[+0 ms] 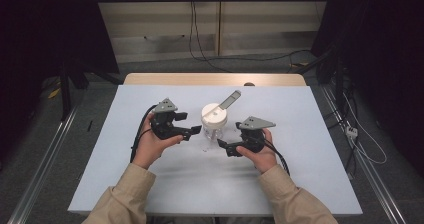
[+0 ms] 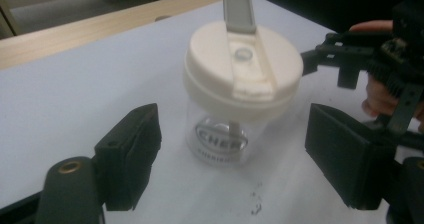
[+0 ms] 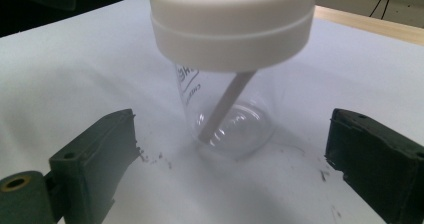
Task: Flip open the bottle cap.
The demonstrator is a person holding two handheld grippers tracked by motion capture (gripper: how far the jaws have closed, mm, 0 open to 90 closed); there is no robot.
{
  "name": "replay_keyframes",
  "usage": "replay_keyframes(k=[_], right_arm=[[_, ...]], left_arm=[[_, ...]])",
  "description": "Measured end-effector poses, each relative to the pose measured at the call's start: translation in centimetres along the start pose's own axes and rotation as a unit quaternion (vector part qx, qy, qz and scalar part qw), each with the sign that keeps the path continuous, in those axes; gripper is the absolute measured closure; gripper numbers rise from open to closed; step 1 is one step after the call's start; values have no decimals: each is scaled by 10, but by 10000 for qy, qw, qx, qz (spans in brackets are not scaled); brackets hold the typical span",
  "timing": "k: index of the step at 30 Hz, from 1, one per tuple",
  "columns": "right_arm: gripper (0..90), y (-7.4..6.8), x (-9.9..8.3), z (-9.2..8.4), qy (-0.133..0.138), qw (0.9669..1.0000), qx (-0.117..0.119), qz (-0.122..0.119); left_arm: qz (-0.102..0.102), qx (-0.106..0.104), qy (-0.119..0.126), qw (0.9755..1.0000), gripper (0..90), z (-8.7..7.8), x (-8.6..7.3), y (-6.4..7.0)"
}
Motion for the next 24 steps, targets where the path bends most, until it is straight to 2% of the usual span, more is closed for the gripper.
replay_keyframes(k=[5, 16, 24], right_arm=[[58, 3, -8, -13, -17, 10000, -19, 12], [63, 11, -20, -36, -17, 9999, -103, 56], [67, 14, -25, -49, -1, 9999, -156, 41]], left_arm=[[18, 58, -87, 9999, 174, -12, -20, -1], [-140, 148, -98, 9997, 147, -32, -54, -8], [-220, 255, -70, 9994, 135, -50, -69, -13]])
Point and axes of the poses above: each handheld gripper's, and its own axes: z roughly forward along the jaws, x roughly out of its top, y roughly to its right, the point moved 4 cm from there along z, roughly forward along the jaws, and after that the axes turned 3 degrees about -x, right-handed, at the moved point
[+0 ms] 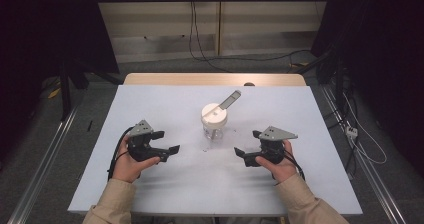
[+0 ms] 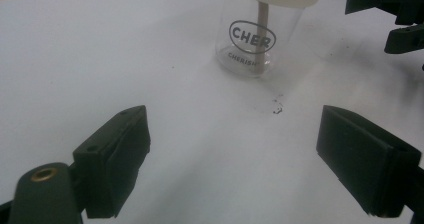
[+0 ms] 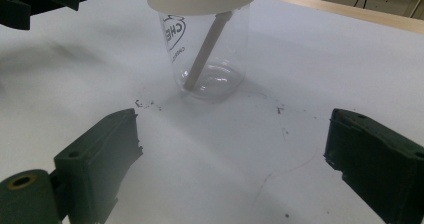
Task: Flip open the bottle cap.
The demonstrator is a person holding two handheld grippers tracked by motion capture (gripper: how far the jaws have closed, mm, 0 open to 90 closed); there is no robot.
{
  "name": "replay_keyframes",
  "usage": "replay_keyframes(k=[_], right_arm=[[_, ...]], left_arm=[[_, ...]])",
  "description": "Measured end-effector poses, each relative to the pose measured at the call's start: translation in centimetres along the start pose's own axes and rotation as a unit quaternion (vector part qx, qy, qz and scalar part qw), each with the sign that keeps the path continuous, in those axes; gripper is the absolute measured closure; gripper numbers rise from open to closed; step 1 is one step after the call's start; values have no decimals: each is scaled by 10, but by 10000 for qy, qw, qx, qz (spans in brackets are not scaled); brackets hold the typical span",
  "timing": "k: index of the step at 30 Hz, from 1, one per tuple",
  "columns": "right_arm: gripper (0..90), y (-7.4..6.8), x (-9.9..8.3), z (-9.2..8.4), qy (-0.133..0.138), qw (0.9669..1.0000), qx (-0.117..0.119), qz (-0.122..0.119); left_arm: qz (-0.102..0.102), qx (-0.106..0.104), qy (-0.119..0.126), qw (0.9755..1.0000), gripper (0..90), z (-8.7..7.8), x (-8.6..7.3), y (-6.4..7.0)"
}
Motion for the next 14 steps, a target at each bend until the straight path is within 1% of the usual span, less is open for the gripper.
replay_keyframes(k=[1, 4, 6, 7, 9, 10, 14], right_arm=[[67, 1, -1, -2, 0, 10000, -11, -5], [67, 2, -3, -5, -3, 10000, -17, -13], [67, 4, -7, -10, -43, 10000, -67, -44], [67, 5, -9, -12, -44, 10000, -69, -28], [67, 6, -10, -15, -38, 10000, -87, -24], [67, 6, -11, -17, -22, 9999, -97, -10], [67, 8, -13, -21, -38, 9999, -127, -2]], left_arm=[[0, 0, 0, 10000, 134, 0, 0, 0], [-4, 19, -54, 10000, 134, -6, -7, -2], [-1, 40, -79, 10000, 128, -10, -11, -3], [-15, 22, -61, 10000, 125, -12, -13, -3], [12, 56, -59, 10000, 119, -16, -16, -5], [-19, 61, -48, 10000, 118, -17, -17, -6], [-8, 81, -36, 10000, 104, -18, -18, -6]])
Point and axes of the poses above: each handheld gripper's, and its own axes: z roughly forward along the jaws, x roughly out of its top, y roughly to its right, the point moved 4 cm from there along z, roughly forward along the jaws, and after that the axes turned 3 degrees about -x, right-handed, at the moved point
